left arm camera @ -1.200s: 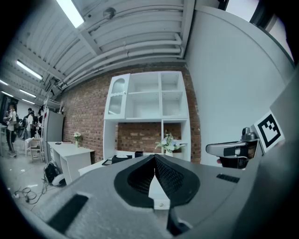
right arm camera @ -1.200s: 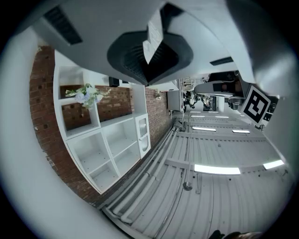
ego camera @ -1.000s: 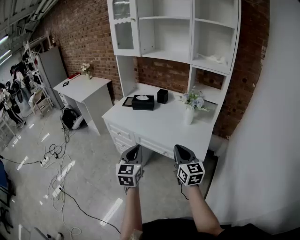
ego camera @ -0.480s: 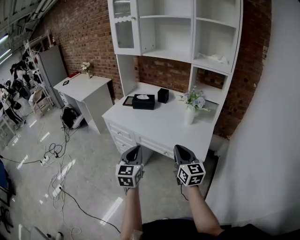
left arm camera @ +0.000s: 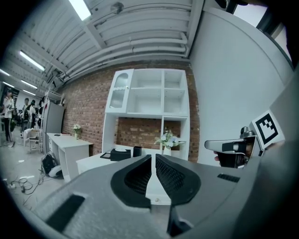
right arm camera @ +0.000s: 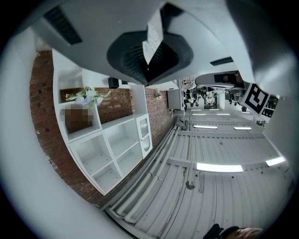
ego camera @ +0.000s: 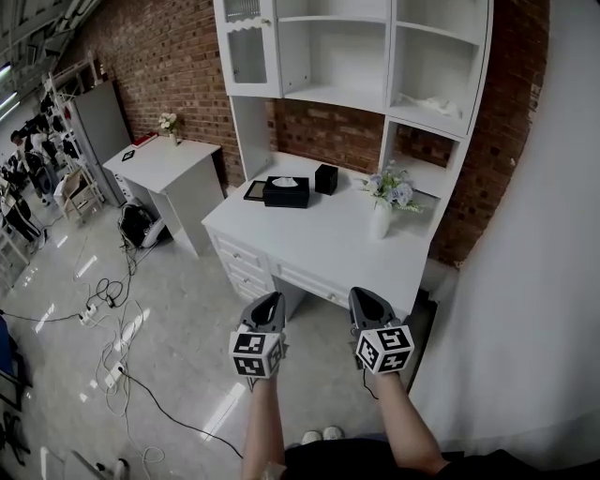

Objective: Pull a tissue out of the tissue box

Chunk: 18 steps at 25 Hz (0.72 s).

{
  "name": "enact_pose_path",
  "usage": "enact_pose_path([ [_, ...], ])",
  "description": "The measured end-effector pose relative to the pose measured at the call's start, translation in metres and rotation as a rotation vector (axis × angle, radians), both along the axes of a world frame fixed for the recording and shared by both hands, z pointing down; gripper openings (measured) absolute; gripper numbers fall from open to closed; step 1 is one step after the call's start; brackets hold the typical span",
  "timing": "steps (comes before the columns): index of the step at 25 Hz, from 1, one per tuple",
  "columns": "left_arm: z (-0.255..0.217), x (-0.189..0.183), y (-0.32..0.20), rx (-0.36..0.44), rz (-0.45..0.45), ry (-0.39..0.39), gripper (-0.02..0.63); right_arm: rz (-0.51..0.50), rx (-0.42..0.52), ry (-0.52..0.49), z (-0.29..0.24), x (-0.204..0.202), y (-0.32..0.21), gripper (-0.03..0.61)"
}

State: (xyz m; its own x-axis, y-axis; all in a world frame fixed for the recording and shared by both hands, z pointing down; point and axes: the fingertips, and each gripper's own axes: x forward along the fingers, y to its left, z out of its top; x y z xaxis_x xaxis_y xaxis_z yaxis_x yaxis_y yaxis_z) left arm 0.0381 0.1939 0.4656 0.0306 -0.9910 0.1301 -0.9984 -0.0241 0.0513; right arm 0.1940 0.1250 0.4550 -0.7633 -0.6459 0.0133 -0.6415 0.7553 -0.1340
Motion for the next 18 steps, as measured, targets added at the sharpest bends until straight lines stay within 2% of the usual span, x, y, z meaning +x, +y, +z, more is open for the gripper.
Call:
enact_pose_path([
  [3,0.000,-0.004,0.006,0.022,-0.002,0.007,0.024,0.004,-0.004,0.013,0.003,-0.001,0.002,-0.002],
  [5,-0.001,-0.008,0.010,0.031,-0.012,0.009,0.096,0.010,-0.010,0.018,0.005,0.000,0.003,-0.002],
  [10,-0.005,-0.018,0.016,0.045,-0.011,0.007,0.161,0.029,-0.008,0.018,0.002,-0.003,0.005,-0.002],
  [18,-0.024,-0.033,0.025,0.085,0.007,-0.023,0.201,0.042,0.040,0.000,-0.019,-0.018,0.013,-0.002],
])
